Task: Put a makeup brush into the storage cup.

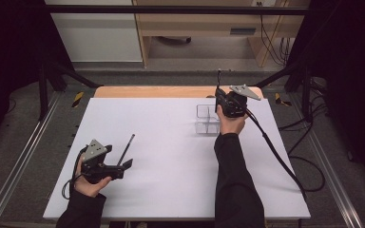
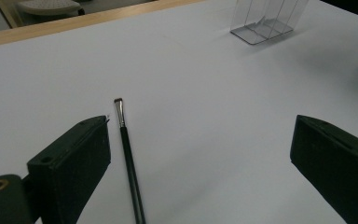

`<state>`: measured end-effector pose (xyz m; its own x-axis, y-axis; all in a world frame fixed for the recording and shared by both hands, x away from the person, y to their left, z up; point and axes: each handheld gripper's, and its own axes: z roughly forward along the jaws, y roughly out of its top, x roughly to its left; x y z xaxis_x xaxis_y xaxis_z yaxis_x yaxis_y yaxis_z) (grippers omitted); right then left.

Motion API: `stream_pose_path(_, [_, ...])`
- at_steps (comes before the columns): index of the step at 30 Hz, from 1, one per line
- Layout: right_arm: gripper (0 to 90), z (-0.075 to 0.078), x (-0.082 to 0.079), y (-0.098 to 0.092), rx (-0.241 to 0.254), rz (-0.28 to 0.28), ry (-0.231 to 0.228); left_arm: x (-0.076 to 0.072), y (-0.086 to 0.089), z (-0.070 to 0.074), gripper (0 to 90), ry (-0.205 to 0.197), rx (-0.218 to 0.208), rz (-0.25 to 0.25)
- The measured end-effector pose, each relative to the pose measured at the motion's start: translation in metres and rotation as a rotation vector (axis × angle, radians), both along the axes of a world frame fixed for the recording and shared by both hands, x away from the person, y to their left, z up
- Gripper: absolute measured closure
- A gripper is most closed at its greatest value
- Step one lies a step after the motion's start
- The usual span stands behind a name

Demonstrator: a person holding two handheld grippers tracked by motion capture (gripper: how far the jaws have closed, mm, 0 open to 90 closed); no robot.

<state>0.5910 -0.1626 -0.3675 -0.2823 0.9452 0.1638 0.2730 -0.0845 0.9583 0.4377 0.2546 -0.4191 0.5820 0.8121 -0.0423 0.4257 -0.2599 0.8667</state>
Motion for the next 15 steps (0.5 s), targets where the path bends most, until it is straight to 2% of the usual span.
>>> stream_pose_path(15, [84.4, -0.012, 0.008, 0.002, -0.002, -0.007, 0.027, 0.0, 0.0, 0.0, 4.2, -0.001, -0.002, -0.001])
